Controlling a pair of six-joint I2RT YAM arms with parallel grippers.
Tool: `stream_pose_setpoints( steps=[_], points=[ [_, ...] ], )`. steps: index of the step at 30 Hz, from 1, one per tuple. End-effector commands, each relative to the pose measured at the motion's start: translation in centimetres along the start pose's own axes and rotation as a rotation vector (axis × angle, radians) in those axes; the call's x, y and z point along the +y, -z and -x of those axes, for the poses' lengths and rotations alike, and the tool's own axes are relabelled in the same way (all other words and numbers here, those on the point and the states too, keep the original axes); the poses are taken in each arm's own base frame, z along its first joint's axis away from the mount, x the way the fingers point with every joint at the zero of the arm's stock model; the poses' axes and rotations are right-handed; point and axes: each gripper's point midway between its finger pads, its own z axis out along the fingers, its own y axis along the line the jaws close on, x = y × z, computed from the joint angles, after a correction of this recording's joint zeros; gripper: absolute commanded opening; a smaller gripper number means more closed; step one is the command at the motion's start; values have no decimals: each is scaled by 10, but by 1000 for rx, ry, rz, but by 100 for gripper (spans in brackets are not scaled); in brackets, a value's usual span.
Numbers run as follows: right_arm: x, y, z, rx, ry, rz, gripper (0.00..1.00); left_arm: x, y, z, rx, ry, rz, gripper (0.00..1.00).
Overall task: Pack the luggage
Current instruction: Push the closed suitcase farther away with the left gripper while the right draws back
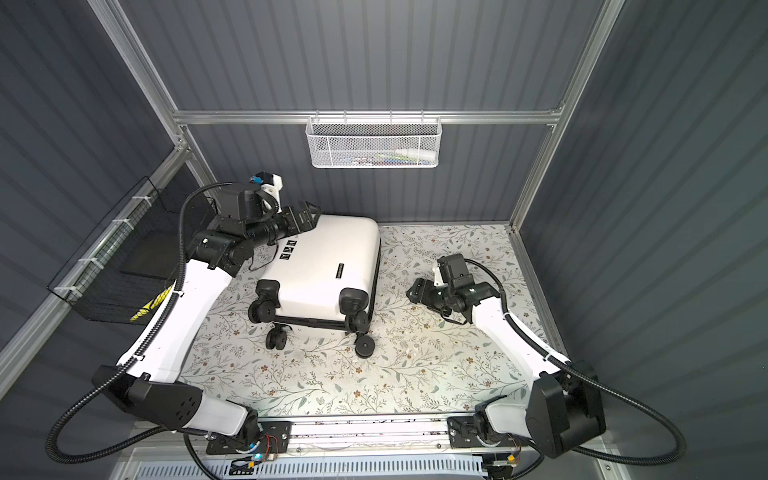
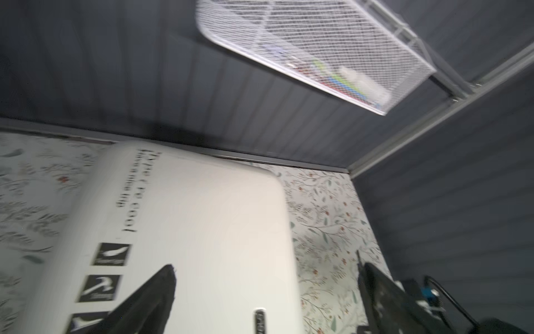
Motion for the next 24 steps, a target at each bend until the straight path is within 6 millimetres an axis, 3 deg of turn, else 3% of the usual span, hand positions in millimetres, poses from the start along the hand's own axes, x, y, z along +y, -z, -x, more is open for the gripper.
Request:
stream_pose_setpoints(
  steps=[1,6,11,18,24],
  points=[
    [-2,1,-5,4,30,6,81,50,-15,-19,88,-37,153,100],
    [1,3,-11,17,41,35,81,113,-34,-39,181,-3,265,100],
    [-1,6,-16,12,48,38,81,136,-44,-65,249,-12,278,100],
    [4,16,-26,26,51,88,82,124,-59,-102,346,23,140,100],
    [5,24,-32,24,63,96,82,93,-57,-105,319,74,11,100]
  ],
)
